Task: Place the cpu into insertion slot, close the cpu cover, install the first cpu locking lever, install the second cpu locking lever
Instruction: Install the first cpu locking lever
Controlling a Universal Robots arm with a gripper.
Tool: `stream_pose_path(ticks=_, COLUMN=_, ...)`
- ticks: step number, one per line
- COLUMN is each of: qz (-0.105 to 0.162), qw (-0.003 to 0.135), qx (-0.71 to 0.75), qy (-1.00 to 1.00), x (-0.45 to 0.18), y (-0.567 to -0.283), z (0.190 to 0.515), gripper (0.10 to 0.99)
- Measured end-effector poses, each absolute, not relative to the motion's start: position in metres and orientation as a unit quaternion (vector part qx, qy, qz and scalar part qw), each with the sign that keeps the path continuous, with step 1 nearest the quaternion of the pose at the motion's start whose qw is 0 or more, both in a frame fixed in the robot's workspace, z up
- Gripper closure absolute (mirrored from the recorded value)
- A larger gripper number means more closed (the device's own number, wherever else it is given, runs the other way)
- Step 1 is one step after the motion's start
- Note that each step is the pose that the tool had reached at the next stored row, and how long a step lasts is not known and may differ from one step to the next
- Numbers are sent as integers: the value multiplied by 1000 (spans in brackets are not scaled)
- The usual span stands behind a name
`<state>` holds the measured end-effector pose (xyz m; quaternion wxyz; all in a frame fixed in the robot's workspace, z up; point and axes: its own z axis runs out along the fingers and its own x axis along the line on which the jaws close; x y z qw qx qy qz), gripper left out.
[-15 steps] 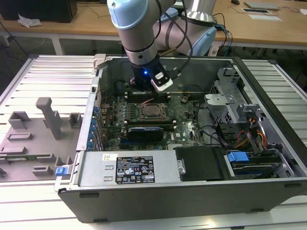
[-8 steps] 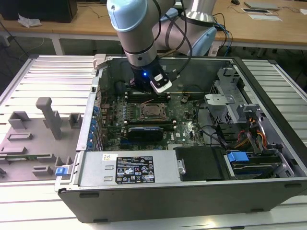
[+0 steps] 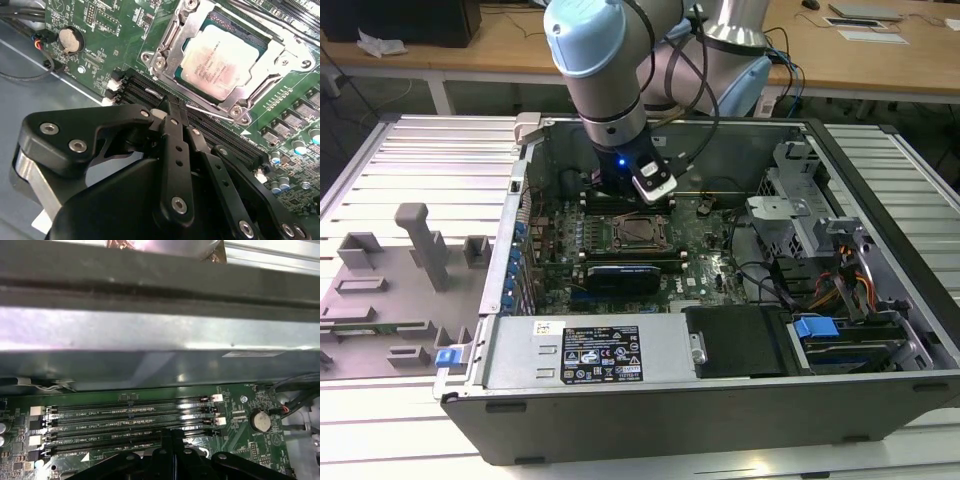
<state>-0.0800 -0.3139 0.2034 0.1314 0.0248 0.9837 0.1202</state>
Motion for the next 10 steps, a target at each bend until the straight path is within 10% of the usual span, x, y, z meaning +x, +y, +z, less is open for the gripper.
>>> stream_pose_path(ticks=10, qz=118, qw=134, qx=43, qy=983, x=-76, y=-314, z=200, gripper=980)
